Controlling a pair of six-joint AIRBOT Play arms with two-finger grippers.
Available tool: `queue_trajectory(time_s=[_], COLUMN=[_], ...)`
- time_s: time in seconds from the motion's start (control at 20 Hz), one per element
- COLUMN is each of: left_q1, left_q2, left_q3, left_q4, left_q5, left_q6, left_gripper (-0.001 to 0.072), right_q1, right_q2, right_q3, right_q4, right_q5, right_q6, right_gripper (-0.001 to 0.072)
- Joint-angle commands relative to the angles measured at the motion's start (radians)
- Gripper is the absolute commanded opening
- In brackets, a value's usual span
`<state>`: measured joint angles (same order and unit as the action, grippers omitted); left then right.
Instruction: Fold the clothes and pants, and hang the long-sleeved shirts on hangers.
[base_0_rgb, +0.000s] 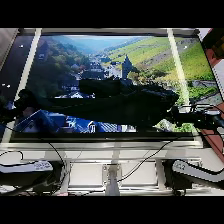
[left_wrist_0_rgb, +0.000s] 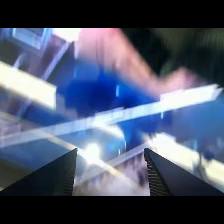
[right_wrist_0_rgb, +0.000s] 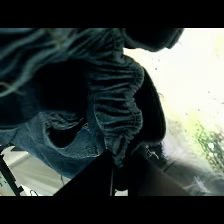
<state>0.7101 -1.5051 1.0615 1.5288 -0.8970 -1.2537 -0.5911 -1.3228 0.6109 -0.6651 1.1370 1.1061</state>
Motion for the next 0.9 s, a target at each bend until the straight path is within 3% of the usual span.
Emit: queue_trajectory(time_s=[0.0,0.2,0.4,0.5,0.6,0.65,0.85], left_q1=[-0.005,-0.005,-0.005,-0.005,-0.005,-0.006,-0.005], left_q2=[-0.046,-0.088,-0.127,-0.127,-0.126,-0.126,-0.078], left_q3=[0.001,0.002,0.002,0.002,0.003,0.003,0.010], left_q4=[-0.142,-0.308,-0.390,-0.423,-0.469,-0.491,-0.520], left_q5=[0.194,0.279,0.332,0.357,0.380,0.391,0.407], left_q6=[0.013,0.105,0.117,0.117,0.117,0.117,0.117], left_gripper=[0.0585,0.0585,0.0574,0.0392,0.0108,0.0025,0.0024], right_q1=[0.000,0.000,0.000,0.000,0.000,0.000,0.000], right_q2=[-0.001,-0.001,-0.001,-0.001,-0.001,-0.001,-0.001], right_q3=[0.033,0.056,0.056,0.056,0.056,0.056,0.066], right_q4=[0.010,0.027,0.030,0.031,0.031,0.031,0.055], right_q5=[-0.007,-0.008,-0.004,-0.004,-0.003,-0.003,0.038], right_q6=[0.001,0.002,0.002,0.002,0.002,0.002,0.001], right_gripper=[0.0041,0.0041,0.0040,0.0040,0.0041,0.0040,0.0040])
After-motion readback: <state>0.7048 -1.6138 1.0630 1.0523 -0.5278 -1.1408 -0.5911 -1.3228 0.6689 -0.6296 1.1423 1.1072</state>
